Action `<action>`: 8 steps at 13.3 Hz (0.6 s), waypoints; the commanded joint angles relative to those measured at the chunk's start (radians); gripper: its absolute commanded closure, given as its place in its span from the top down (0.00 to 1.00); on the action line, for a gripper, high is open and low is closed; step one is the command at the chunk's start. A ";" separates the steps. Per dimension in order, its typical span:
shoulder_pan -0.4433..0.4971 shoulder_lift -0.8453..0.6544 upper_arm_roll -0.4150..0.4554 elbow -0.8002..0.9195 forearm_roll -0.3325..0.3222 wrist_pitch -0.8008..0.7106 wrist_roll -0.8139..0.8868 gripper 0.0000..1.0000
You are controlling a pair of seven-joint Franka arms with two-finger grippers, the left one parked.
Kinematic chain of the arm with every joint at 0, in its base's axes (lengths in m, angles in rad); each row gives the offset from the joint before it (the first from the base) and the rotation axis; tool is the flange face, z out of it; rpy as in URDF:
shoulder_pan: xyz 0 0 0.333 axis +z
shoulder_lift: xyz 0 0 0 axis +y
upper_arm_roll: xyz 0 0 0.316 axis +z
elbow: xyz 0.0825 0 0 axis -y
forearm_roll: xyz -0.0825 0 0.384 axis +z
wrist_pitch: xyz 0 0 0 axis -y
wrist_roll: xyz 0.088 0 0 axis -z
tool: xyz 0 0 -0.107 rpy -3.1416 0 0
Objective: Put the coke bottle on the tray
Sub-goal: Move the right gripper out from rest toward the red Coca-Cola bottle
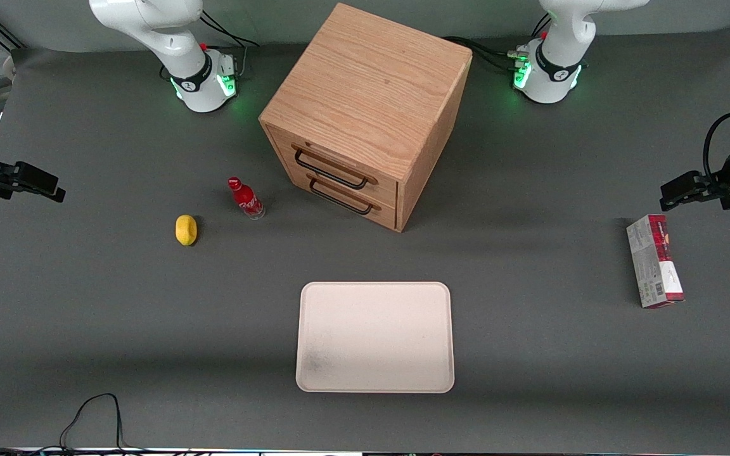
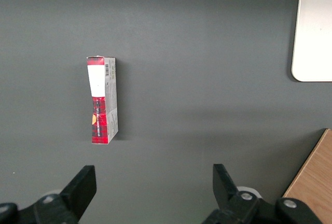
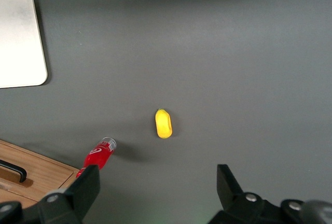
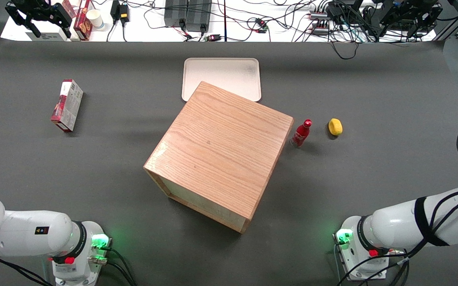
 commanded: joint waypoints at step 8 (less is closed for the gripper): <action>0.118 -0.102 0.003 -0.128 -0.004 0.009 0.149 1.00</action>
